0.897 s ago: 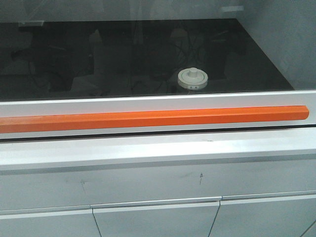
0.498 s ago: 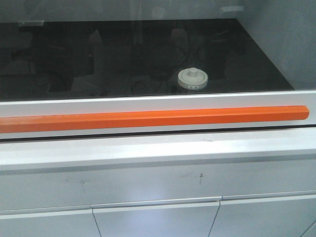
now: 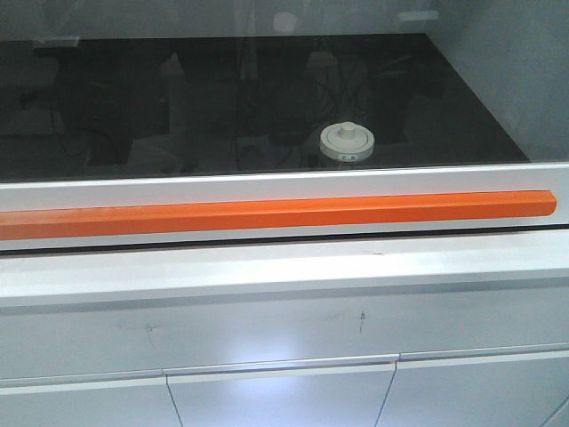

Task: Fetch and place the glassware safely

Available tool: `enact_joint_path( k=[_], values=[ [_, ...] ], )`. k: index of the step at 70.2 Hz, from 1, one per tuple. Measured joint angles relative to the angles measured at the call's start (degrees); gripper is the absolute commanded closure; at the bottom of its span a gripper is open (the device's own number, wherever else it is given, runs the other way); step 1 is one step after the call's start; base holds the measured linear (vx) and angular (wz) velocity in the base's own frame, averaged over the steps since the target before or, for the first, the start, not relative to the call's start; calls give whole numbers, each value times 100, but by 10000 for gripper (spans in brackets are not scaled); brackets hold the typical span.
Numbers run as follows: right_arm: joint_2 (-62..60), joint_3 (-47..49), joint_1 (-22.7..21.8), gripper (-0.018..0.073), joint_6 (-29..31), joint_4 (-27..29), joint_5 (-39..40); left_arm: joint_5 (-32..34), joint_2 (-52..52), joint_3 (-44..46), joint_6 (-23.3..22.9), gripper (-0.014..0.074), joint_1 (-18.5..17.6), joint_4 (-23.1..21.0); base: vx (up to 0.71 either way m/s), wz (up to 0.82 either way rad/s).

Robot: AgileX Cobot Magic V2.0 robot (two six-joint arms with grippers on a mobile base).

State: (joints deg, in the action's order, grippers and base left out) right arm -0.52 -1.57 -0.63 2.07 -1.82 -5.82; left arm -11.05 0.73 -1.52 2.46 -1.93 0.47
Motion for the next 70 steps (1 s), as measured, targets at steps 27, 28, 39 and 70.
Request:
enact_joint_path(
  k=[27, 28, 39, 70],
  values=[
    [0, 0, 0, 560, 0, 0, 86, 257, 0, 0, -5, 603, 0, 0, 0, 0],
    [0, 0, 0, 560, 0, 0, 130, 290, 0, 0, -5, 603, 0, 0, 0, 0],
    [0, 0, 0, 560, 0, 0, 861, 895, 0, 0, -16, 603, 0, 0, 0, 0],
    [1091, 2222, 0, 560, -13, 2, 1160, 1791, -1030, 2297, -125, 603, 0, 0, 0, 0]
  ],
)
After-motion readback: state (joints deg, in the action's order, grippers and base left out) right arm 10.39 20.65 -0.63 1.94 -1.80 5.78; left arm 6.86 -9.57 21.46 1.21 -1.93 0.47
